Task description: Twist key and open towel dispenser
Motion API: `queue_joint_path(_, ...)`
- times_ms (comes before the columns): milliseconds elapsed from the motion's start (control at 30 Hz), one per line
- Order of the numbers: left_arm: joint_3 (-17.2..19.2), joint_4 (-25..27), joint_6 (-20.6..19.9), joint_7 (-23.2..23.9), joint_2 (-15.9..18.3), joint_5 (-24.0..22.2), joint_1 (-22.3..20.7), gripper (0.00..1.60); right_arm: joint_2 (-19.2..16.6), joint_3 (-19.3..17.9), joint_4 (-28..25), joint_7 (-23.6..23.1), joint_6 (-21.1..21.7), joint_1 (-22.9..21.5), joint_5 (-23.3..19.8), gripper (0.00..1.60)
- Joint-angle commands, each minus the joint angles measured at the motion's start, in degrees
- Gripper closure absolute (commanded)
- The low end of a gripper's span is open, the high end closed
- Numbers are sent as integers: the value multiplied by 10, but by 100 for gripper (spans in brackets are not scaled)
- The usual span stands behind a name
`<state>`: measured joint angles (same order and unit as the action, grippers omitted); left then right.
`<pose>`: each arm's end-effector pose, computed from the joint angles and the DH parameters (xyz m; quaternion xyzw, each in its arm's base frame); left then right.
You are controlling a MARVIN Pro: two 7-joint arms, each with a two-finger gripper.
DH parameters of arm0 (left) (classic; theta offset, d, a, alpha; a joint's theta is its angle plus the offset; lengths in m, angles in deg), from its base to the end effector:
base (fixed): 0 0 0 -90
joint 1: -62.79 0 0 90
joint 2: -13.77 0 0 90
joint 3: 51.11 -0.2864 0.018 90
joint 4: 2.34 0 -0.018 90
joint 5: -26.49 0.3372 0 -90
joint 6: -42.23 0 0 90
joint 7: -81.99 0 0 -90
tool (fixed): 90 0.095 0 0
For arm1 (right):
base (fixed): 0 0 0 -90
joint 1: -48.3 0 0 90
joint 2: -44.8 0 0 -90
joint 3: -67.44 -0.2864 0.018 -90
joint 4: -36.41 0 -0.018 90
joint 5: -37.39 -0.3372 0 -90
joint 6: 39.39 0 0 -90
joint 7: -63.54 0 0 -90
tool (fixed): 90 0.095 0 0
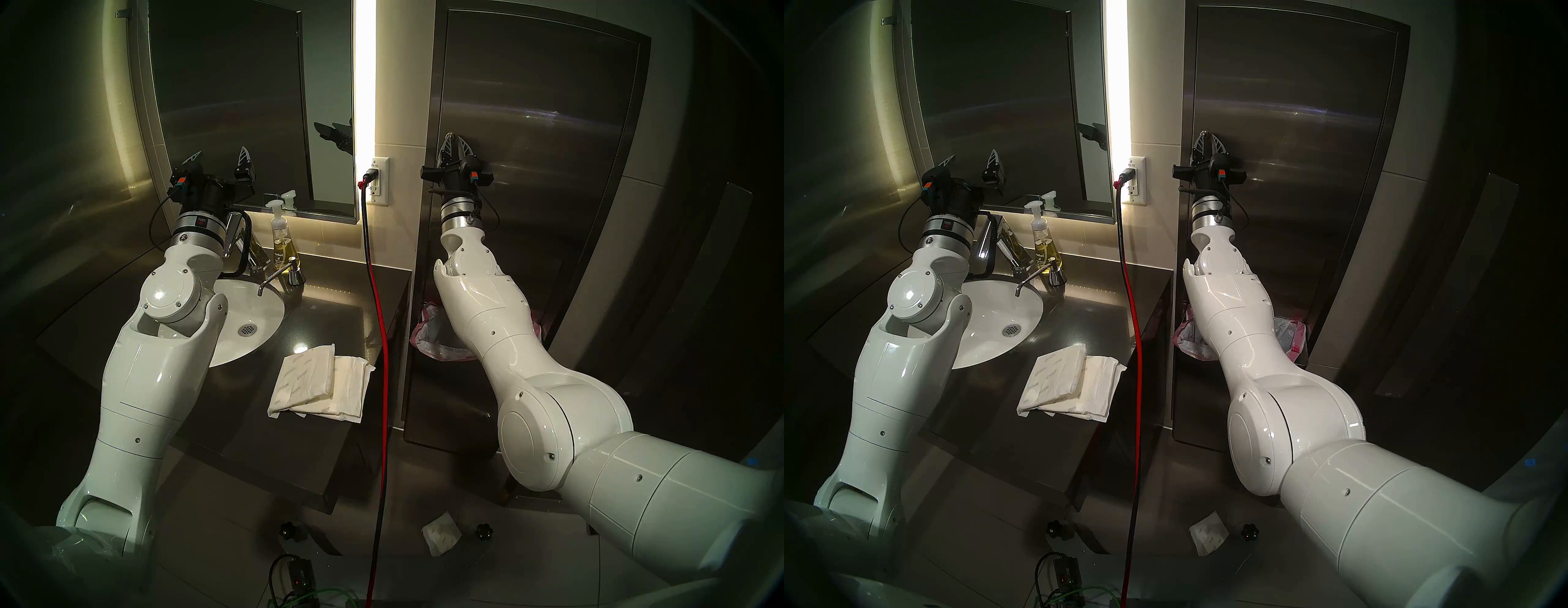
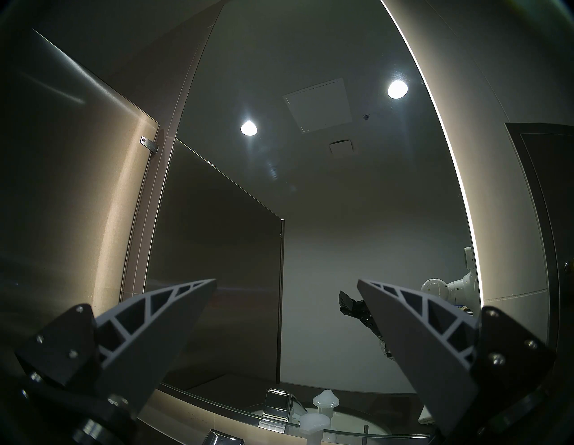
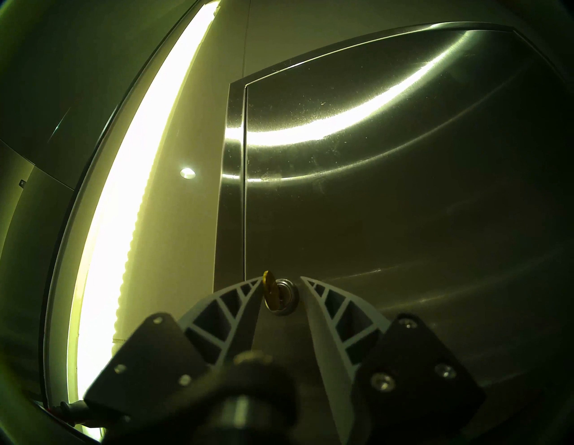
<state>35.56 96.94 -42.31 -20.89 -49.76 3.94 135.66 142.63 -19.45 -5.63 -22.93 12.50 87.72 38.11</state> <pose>0.4878 0.1021 -0.0711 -0.4997 -0.0307 -0.8646 0.0431 0.6367 0.0893 -0.1043 -0.4157 0.0136 -0.9076 0.0572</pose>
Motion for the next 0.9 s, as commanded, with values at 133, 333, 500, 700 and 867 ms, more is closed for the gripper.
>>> queue_joint_path(133, -1, 4, 2, 1, -1, -1, -8, 0, 0, 0, 15, -3, -13, -32, 1, 125)
queue_joint_path(333, -1, 4, 2, 1, -1, -1, -8, 0, 1, -1, 22, -4, -18, -34, 1, 160)
queue_joint_path(500, -1, 4, 2, 1, -1, -1, -8, 0, 1, 0, 17, -3, -18, -30, 2, 160)
queue_joint_path(700, -1, 4, 2, 1, -1, -1, -8, 0, -3, 11, -45, -7, -33, 13, 18, 160)
queue_joint_path(867, -1, 5, 2, 1, -1, -1, -8, 0, -8, 16, -82, -14, -56, 44, 20, 160)
